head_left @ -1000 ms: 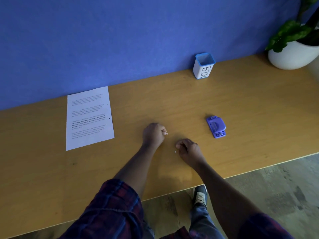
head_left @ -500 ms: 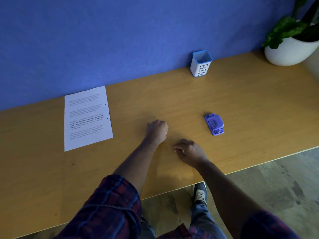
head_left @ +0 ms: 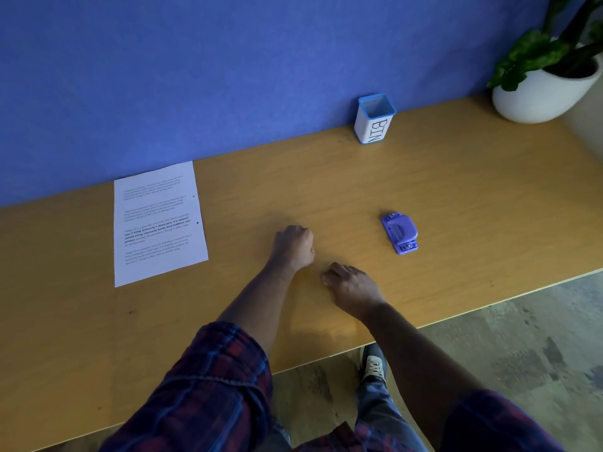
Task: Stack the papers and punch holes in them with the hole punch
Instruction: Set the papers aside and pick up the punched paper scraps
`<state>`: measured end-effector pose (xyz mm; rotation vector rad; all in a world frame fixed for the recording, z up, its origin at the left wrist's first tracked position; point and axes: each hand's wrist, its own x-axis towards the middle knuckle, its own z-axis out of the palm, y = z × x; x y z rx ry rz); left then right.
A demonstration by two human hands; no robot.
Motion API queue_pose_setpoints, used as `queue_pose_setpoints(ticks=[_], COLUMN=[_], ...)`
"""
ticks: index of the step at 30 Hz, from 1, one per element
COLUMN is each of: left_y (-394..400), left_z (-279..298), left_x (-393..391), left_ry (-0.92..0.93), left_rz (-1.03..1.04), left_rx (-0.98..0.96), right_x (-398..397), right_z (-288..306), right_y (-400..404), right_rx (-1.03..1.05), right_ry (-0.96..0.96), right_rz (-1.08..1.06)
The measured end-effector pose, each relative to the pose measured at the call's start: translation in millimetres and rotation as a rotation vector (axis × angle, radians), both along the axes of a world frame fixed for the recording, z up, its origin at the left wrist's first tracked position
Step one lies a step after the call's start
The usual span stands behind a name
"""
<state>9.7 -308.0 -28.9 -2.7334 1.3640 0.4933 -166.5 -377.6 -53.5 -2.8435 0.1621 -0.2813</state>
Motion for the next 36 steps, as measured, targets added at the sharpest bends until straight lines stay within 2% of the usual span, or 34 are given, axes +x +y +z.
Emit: queue_pose_setpoints(ticks=[4, 9, 27, 33, 36], left_y=[4, 6, 14, 18, 18], left_z=[-3, -2, -4, -5, -3], left_x=[2, 1, -6, -6, -6], left_ry=[0.023, 0.046, 0.029, 0.020, 0.044], left_rz=[0.028, 0.059, 0.073, 0.079, 0.084], left_rx=[-0.048, -0.069, -0.110, -0.138, -0.137], right_x=[-3, -2, 1, 3, 6], right_z=[-4, -8, -5, 0, 5], right_y=[6, 8, 23, 25, 24], right_rx=[0.007, -0.124, -0.258, -0.208, -0.025], right_ry=[-0.030, -0.016, 0.275, 0.380, 0.408], right_rz=[-0.072, -0.015, -0.105, -0.093, -0.173])
